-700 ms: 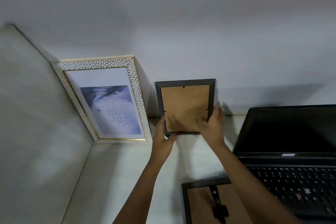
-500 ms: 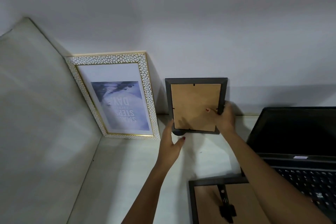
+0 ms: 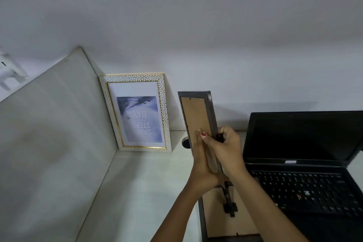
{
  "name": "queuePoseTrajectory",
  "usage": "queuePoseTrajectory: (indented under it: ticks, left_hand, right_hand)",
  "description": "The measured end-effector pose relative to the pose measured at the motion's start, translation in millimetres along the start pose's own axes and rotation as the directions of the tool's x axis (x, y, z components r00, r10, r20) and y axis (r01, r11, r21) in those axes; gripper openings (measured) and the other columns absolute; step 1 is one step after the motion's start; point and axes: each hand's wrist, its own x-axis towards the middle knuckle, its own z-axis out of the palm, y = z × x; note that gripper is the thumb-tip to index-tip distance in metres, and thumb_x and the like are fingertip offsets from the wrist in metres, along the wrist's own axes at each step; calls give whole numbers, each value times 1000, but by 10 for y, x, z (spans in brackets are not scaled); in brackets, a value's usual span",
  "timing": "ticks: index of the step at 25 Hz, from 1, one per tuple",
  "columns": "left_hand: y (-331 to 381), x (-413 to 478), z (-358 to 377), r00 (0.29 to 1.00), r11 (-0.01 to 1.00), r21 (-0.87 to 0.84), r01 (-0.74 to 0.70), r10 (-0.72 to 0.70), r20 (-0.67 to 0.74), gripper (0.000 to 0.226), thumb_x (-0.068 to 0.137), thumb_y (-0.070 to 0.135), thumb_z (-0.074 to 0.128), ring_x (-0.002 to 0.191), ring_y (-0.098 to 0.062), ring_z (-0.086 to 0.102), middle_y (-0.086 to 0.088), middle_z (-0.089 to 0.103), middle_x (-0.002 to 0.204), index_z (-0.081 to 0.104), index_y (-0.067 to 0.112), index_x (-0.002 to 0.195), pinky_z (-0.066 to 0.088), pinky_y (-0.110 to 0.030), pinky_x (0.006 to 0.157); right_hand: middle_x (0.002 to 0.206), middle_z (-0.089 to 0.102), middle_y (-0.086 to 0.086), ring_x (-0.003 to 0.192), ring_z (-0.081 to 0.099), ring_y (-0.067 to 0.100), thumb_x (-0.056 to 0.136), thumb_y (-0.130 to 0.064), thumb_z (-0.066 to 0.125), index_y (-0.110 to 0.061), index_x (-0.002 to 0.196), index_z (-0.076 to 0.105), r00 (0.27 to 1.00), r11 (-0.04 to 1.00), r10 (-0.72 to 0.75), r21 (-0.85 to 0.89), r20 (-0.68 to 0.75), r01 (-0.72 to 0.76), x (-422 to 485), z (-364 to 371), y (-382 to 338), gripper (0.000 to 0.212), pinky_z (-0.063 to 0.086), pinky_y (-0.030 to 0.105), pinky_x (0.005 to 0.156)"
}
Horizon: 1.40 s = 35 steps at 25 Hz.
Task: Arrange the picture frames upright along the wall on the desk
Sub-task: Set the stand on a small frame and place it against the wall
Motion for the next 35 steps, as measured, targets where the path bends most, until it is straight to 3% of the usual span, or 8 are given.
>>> queuePoseTrajectory:
  ticks: [5,9,15,19,24,28,31,35]
  left_hand:
    - [463,-454,185,995,926,-374,-44,8,-97,37,68,21,67,102,-9,59,19,67,90,64,21,105,49,-19,81]
    - [608,-653,232,989,746,-661,-76,-29,-147,20,72,14,64,78,-13,70,4,76,79,68,18,91,57,-23,64]
    - [728,-744,425,996,807,-586,67,-85,-4,34,51,-6,59,65,-22,71,-2,76,69,68,12,79,55,-32,59]
    - [681,-623,831,995,835,-541,103,-94,45,57,33,5,72,74,-23,71,0,77,73,66,11,89,53,-40,73]
    - [732,-525,1857,982,814,-555,171,-97,160,82,24,18,92,94,-29,69,-7,76,97,66,15,102,53,-49,85]
    - [1022,-275,2756,985,862,-482,158,-101,143,25,68,-3,73,74,-15,73,0,77,81,73,19,81,58,-26,59]
    - [1199,8,3433,994,868,-484,108,-90,60,17,83,5,59,78,-12,72,2,77,84,70,15,91,56,-23,61]
    - [1220,311,4117,990,841,-533,89,-135,-48,14,89,21,54,84,-9,69,1,72,97,64,19,98,55,-22,68]
  right_hand:
    - [98,70,-6,88,65,-1,69,-8,72,-17,77,63,978,982,-188,-16,88,190,-719,-241,-507,15,55,24,74]
    - [113,52,-28,104,43,-26,74,-17,69,-30,108,59,931,936,-283,-143,232,321,-1066,-581,-645,38,42,3,85]
    - [122,46,-10,109,41,-14,76,-17,67,-24,110,53,849,812,-501,-431,-169,393,-1193,-1558,-397,37,42,17,85]
    - [125,44,-5,111,41,3,76,-23,70,-20,126,41,884,904,-344,-364,-316,222,-1069,-2241,-222,57,37,11,81]
    - [93,75,2,79,70,15,60,-34,77,-21,92,67,999,981,-11,191,-51,21,-870,-3464,-157,36,55,18,58]
    - [82,76,-6,75,71,16,60,-32,78,-20,85,68,988,981,-5,189,-157,35,-687,-4376,97,29,59,25,61]
    - [80,76,-5,69,69,15,73,-6,68,-21,79,68,969,993,-4,114,-248,33,-532,-5012,269,16,58,25,61]
    - [71,74,-3,69,67,18,64,-30,74,-18,80,67,983,1000,-9,3,-182,10,-314,-5681,415,21,56,27,61]
